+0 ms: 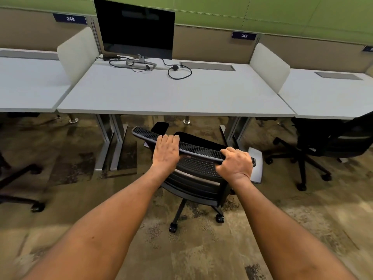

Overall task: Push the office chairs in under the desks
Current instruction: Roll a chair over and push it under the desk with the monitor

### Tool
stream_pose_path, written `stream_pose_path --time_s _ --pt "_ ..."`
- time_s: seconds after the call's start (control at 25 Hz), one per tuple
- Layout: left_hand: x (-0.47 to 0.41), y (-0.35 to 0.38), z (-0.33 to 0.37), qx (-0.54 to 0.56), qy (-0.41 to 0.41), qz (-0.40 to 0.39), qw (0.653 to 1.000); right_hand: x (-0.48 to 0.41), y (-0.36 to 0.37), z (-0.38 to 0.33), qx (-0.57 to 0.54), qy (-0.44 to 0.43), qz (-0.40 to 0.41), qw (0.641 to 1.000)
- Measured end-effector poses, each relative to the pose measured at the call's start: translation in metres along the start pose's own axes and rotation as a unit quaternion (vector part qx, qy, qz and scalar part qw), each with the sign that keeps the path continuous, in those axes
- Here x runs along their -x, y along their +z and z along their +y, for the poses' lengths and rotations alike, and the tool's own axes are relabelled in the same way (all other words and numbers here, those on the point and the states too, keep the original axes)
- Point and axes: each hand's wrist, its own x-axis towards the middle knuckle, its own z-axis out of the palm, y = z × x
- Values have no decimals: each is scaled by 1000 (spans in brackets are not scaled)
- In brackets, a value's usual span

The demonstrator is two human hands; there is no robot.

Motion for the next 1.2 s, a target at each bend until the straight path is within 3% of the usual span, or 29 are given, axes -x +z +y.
stream_pose_path --time_s 0.48,0.88,1.2 --pt "-25 10 8 -30 -30 33 999 -45 7 25 -8 -59 17 998" --pt "-73 36 20 -28 -110 145 983 -128 38 47 -43 -129 -3 991" --pt "-133 30 4 -10 -172 -22 985 -186 59 38 -48 -144 5 988"
